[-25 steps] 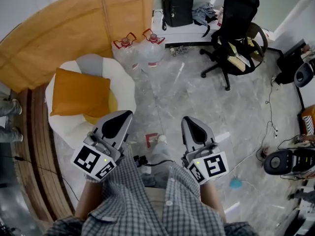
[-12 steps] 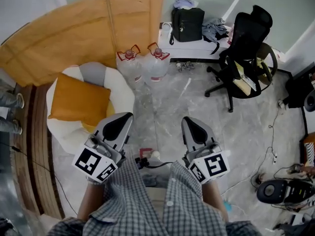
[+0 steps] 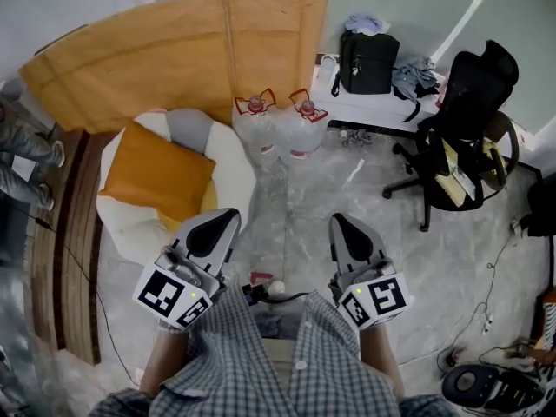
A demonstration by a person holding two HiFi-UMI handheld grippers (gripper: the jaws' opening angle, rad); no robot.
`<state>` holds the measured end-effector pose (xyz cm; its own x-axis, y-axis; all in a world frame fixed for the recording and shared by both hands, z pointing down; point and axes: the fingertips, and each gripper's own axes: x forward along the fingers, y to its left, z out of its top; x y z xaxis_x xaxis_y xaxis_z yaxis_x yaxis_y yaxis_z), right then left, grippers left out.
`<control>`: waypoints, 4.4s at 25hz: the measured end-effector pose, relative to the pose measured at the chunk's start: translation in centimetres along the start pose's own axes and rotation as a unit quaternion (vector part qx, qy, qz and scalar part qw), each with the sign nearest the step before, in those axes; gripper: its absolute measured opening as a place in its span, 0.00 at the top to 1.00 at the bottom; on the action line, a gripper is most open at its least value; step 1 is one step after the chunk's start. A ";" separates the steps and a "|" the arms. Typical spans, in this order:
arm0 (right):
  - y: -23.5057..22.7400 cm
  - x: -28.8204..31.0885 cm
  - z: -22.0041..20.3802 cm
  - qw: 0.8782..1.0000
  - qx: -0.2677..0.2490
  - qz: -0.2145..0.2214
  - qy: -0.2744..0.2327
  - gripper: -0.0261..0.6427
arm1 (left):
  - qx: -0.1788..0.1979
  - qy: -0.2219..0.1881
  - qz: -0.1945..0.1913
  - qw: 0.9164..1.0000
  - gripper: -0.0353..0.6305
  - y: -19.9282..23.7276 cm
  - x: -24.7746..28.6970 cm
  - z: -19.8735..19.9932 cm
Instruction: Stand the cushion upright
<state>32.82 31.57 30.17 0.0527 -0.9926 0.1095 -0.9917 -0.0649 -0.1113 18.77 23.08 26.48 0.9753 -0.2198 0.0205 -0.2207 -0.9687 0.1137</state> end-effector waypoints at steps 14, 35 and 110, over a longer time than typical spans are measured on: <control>-0.8 3.5 -1.3 0.999 -0.002 0.040 0.031 0.95 | -0.011 0.005 0.023 1.000 0.94 2.4 1.7 -0.5; 4.5 24.8 -0.3 0.987 -0.018 0.143 0.067 0.95 | -0.046 -0.001 0.127 0.991 0.94 21.5 1.4 0.3; 31.6 69.5 -20.6 0.777 -0.159 0.572 0.210 0.94 | -0.256 -0.069 0.643 0.719 0.86 50.6 -20.2 -19.6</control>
<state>2.72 -37.34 54.66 -0.8611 -0.2572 0.4386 -0.3439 0.9300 -0.1299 -11.99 -19.23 51.34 -0.0504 -0.9386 0.3412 -0.8739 0.2068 0.4399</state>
